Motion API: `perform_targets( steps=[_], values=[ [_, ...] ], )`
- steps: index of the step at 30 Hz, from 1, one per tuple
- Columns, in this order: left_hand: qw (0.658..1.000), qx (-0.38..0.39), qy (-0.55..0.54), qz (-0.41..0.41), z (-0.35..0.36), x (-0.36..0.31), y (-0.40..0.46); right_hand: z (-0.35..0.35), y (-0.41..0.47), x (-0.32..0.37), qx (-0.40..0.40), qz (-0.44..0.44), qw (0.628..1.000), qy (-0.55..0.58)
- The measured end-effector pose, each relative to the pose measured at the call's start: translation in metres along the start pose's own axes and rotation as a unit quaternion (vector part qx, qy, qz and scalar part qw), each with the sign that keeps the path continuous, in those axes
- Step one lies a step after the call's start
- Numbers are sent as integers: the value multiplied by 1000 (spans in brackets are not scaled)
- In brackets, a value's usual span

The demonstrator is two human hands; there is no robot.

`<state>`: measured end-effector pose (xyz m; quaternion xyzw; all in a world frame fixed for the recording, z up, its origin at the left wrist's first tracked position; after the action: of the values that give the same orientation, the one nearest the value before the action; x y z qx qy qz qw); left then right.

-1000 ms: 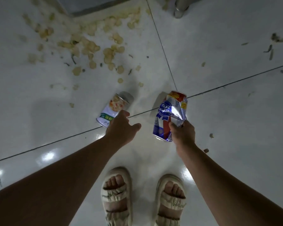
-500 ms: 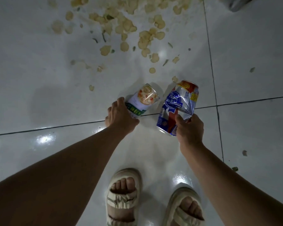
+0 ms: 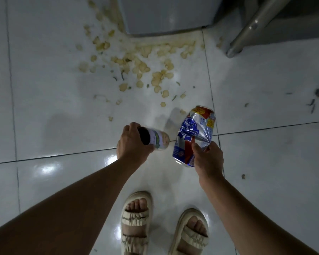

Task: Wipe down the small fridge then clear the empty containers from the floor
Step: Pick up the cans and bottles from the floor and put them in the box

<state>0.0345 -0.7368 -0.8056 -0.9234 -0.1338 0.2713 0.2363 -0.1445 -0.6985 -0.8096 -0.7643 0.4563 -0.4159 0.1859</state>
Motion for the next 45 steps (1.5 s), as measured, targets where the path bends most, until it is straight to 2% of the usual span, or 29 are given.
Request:
perform_targets(
  steps=[14,20,28,34,39,45],
  values=[
    [994,-59,0,93,-232,-169,-131,-215,-172,147,-36,-46,998,27],
    [987,-61,-16,149,-303,-243,-198,-311,-240,178,-59,-72,993,69],
    [974,-47,-27,222,-357,-326,-287,-429,-309,191,-57,-57,991,106],
    [964,-39,-15,264,-385,-378,-340,-499,-359,181,-91,-59,986,124],
    [945,-28,-18,326,-402,-417,-373,-535,-399,167,-130,-46,974,180],
    [910,27,4,413,-403,-436,-415,-548,-455,141,-196,-12,950,241]
  ],
)
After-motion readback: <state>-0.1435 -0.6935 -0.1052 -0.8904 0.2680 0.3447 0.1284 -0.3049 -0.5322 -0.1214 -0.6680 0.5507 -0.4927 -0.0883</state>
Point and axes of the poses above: each hand's wrist, its own y-axis towards the middle knuckle, its own z-axis out of the palm, x = y × z, the point moved 1 cm from there along y, towards the middle knuckle, and after that the axes turned 8 degrees about z, right-handed, at the moved point
